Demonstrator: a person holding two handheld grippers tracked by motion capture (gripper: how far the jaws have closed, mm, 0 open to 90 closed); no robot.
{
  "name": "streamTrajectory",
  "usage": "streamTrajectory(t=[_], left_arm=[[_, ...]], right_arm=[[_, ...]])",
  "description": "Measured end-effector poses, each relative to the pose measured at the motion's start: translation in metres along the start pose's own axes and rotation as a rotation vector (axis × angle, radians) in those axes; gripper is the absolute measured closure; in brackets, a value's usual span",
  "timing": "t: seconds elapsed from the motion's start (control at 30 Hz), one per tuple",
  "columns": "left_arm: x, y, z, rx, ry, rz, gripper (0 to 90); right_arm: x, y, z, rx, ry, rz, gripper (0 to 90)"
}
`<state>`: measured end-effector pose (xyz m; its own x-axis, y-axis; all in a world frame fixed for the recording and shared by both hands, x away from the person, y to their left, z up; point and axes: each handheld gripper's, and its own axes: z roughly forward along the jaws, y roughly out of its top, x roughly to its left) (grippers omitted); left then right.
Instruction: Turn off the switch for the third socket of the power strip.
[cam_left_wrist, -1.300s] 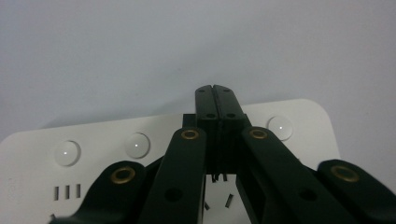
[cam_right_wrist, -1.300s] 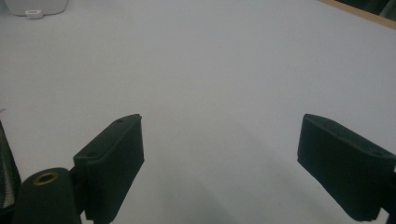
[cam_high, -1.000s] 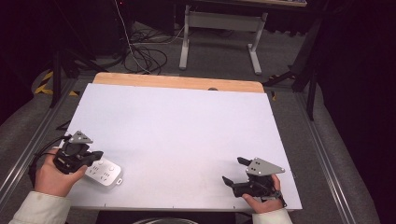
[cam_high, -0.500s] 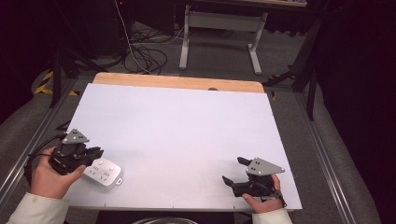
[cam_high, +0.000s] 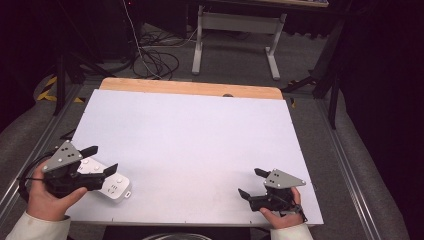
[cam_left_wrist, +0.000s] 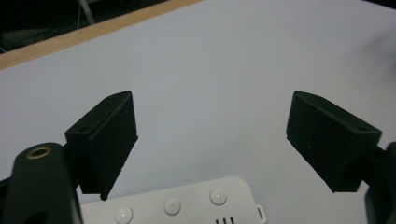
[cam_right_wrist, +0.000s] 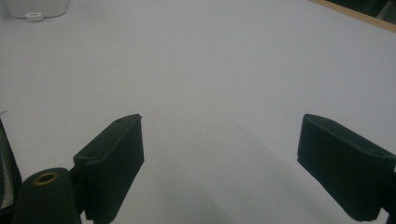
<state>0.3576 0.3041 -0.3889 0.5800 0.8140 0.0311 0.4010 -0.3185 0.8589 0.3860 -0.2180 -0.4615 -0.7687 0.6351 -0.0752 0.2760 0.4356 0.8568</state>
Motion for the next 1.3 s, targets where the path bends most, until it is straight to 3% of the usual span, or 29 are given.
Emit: streamTrajectory(t=[0.17, 0.4, 0.47, 0.63, 0.77, 1.03, 1.17, 1.3], left_arm=[[0.0, -0.015, -0.003, -0.105, -0.03, -0.01, 15.8], [0.005, -0.037, -0.004, -0.176, -0.08, -0.056, 12.0], [0.005, -0.042, -0.004, -0.171, -0.079, -0.051, 12.0], [0.003, -0.053, -0.004, -0.145, -0.036, 0.014, 12.0], [0.002, -0.062, -0.004, -0.138, -0.037, 0.002, 12.0], [0.005, -0.076, 0.004, -0.124, -0.052, -0.065, 12.0], [0.001, -0.08, 0.007, -0.078, -0.024, -0.013, 12.0], [-0.002, -0.086, 0.009, -0.06, -0.03, -0.015, 12.0]], right_arm=[[0.0, 0.0, 0.0, -0.001, 0.001, 0.003, 15.0], [0.001, 0.0, -0.001, -0.006, 0.002, 0.003, 15.0], [0.0, 0.0, -0.001, -0.007, 0.003, 0.001, 14.9], [0.0, 0.0, -0.002, -0.008, 0.003, 0.0, 15.0], [0.0, 0.0, -0.002, -0.006, 0.003, -0.002, 15.0], [0.001, 0.0, -0.002, -0.008, 0.005, 0.0, 14.9], [0.0, 0.0, -0.001, -0.007, 0.009, 0.0, 15.0], [0.0, 0.0, -0.001, -0.005, 0.009, 0.001, 15.0]])
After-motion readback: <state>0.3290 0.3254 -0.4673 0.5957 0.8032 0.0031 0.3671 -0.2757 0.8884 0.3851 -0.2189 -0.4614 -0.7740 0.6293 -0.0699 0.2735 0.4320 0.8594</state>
